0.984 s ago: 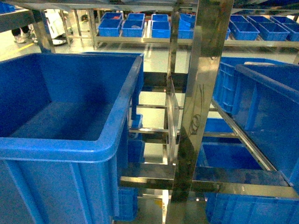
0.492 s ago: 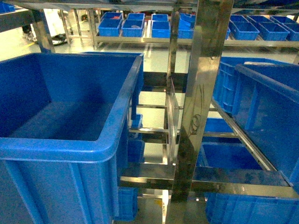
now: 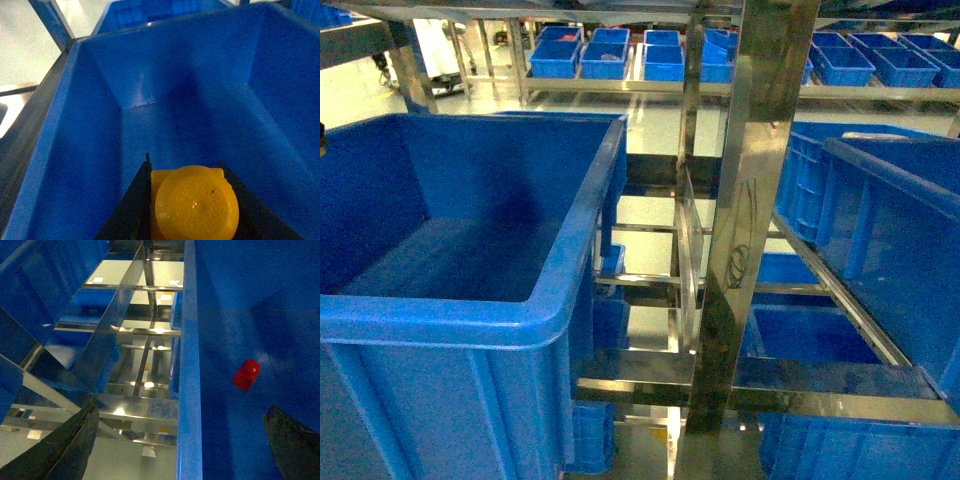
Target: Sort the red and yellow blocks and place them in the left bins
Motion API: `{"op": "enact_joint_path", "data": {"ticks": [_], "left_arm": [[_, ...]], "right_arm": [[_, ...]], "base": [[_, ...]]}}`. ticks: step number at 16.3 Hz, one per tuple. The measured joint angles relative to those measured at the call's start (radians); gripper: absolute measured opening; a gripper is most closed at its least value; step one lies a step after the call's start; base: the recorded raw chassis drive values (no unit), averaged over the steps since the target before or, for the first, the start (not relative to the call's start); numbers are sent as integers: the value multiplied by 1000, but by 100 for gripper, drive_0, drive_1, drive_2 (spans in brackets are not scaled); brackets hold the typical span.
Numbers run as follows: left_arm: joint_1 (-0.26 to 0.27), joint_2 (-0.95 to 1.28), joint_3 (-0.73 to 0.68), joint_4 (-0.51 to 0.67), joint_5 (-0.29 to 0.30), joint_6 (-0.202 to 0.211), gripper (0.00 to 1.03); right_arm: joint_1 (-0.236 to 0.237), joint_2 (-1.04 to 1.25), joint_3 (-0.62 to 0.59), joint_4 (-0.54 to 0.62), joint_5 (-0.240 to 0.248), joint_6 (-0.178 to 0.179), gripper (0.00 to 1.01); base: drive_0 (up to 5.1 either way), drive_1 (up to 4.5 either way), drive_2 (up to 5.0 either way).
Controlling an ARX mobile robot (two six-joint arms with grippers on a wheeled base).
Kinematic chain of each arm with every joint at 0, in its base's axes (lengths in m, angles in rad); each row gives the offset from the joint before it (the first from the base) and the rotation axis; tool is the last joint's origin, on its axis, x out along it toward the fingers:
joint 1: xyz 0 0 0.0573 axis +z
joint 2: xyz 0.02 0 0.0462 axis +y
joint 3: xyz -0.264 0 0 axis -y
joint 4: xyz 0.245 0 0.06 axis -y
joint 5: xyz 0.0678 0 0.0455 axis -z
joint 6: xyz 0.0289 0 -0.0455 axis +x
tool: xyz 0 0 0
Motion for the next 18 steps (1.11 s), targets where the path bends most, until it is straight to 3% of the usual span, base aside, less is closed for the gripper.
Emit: {"op": "enact_joint_path", "data": {"ticks": [8,9,11,13,15,16,17,18], "left_arm": [[-38,227,206,-97,-29,12,26],[-34,249,226,-135,-24,4,26],[-11,307,251,-200,1,-53,26],[8,336,231,-171,-25,-74,26],[-31,370,194,-96,-61,-61,26],[-29,382,194,-67,-70,-48,44],[-34,379,194,-23,-61,-30,72],[-35,375,194,-21,-61,-24,75]], "right_arm": [[0,0,0,0,0,0,98],[0,0,0,-1,0,0,98],[0,0,0,0,0,0,98],[0,0,0,0,0,0,98],[0,0,0,0,0,0,98],[0,0,0,0,0,0,98],[0,0,0,-1,0,0,98],[0,0,0,-1,0,0,98]], "base": [[0,0,0],[0,0,0],[0,0,0],[0,0,0],[0,0,0],[0,0,0],[0,0,0],[0,0,0]]}}
